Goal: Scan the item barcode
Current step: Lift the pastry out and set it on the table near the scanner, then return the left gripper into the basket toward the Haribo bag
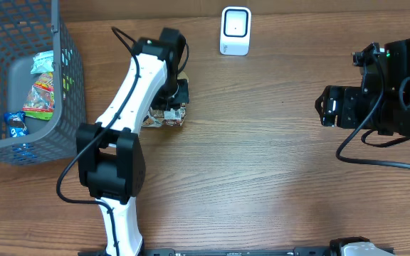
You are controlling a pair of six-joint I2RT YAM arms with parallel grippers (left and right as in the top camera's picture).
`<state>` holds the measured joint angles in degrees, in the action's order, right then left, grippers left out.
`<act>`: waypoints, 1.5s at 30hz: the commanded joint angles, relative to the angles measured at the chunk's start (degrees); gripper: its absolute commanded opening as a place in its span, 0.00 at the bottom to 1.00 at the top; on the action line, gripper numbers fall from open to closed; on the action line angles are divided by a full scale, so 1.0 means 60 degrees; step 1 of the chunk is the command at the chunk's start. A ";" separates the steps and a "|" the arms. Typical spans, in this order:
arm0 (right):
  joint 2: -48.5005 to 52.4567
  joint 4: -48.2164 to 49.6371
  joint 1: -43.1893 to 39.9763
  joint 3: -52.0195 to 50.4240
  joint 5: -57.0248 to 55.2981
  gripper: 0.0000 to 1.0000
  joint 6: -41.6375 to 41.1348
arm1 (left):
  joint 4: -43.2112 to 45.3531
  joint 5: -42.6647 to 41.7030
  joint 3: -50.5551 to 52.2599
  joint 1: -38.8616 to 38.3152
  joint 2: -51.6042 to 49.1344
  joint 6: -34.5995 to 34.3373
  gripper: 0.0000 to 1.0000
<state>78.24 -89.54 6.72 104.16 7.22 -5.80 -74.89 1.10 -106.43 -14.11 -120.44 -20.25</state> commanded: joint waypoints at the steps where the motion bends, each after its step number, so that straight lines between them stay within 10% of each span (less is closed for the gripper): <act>1: -0.0015 0.0073 -0.0062 0.0135 -0.0055 0.88 0.0000 | -0.0459 -0.0168 -0.1698 0.0036 0.0397 0.0244 0.21; 11: -0.0015 0.0109 -0.0062 0.0135 -0.0055 0.88 0.0000 | -0.2492 0.1698 -0.6932 0.0452 0.1188 0.0663 0.74; 26: -0.0015 0.0113 -0.0062 0.0135 -0.0015 0.88 -0.0004 | -0.3537 0.1931 -0.8309 0.4987 0.1909 0.0922 0.77; 45: 0.0055 0.0149 -0.0062 0.0015 0.0069 0.88 -0.0004 | -0.2062 0.1985 -0.8225 0.6991 -0.0681 0.0772 0.82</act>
<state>78.32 -89.10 6.72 104.16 7.25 -5.78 -87.74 12.71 -156.24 27.81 -120.55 -15.92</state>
